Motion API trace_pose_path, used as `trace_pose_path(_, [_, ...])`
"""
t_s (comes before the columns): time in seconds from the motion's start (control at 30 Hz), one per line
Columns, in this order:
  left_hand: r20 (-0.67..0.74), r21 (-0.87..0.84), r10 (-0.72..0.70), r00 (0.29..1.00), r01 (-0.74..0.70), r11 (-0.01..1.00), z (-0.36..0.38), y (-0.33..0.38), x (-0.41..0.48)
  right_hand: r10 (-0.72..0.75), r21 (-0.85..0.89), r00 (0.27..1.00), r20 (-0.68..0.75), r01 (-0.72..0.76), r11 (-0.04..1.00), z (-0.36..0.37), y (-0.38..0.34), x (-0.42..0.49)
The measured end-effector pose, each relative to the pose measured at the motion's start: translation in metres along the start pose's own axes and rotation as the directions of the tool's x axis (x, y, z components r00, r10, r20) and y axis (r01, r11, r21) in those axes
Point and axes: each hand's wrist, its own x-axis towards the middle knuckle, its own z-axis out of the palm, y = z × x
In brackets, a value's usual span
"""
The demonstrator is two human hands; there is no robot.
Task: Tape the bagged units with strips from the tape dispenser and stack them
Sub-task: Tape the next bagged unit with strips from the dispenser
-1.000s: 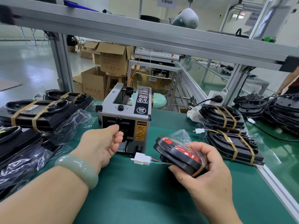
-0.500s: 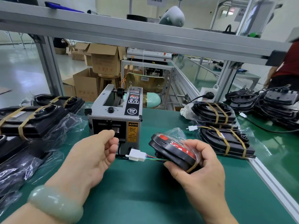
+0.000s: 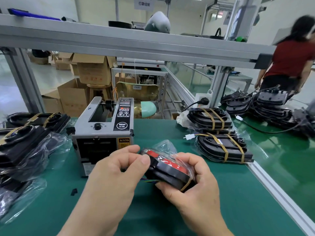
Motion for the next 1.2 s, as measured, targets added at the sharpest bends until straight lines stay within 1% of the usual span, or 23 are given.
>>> trace_pose_path(0.07, [0.023,-0.005,-0.015,1.0,0.015,1.0,0.0,-0.002,0.003,0.004,-0.003,1.0,-0.005,-0.004,1.0,-0.001,0.001,0.001])
trace_pose_path(0.27, [0.04,-0.088,-0.054,0.998,0.057,0.994,0.002,0.0,0.006,0.003,0.016,1.0,0.009,-0.003,1.0,0.0,0.003,0.001])
trace_pose_path(0.5, [-0.002,-0.094,-0.062,0.998,0.061,0.994,0.004,0.002,0.003,0.003,-0.002,1.0,0.018,-0.003,1.0,0.0,0.003,0.001])
trace_pose_path(0.7, [-0.031,-0.059,-0.053,0.998,0.051,0.997,0.007,0.003,0.003,0.008,0.005,1.0,0.025,-0.008,1.0,0.001,0.003,0.0])
trace_pose_path(0.87, [-0.078,-0.02,-0.015,0.997,0.013,1.0,0.01,0.001,0.003,0.007,0.005,1.0,0.018,-0.007,1.0,0.001,0.003,0.0])
trace_pose_path(1.13, [-0.168,0.097,0.045,0.985,-0.029,0.995,0.014,-0.002,0.0,0.025,0.013,1.0,0.009,-0.025,1.0,0.002,0.003,0.0])
trace_pose_path(1.2, [-0.162,0.084,0.05,0.986,-0.037,0.996,0.014,-0.002,0.0,0.03,0.019,0.999,0.01,-0.03,0.999,0.002,0.003,0.0])
